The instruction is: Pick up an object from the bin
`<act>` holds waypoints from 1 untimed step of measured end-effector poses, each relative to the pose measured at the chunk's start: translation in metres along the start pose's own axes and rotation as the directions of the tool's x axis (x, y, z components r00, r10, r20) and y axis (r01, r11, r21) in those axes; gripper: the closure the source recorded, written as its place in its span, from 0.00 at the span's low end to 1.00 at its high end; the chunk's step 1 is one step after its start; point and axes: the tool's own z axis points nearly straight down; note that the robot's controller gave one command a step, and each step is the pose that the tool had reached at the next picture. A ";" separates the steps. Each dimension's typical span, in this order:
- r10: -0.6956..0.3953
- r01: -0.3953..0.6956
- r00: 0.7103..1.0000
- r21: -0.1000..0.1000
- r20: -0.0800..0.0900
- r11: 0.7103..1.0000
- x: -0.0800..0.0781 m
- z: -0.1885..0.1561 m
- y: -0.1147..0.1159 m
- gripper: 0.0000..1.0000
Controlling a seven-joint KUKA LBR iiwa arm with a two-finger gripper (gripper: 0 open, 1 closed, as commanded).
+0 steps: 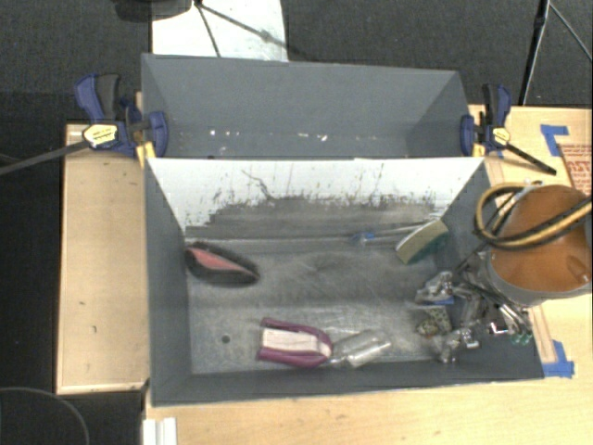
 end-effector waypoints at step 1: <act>0.007 -0.007 1.000 0.010 -0.001 1.000 0.002 -0.001 -0.007 1.00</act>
Offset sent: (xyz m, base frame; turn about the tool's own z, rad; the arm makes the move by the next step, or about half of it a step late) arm 0.0000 0.0000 0.0000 0.0000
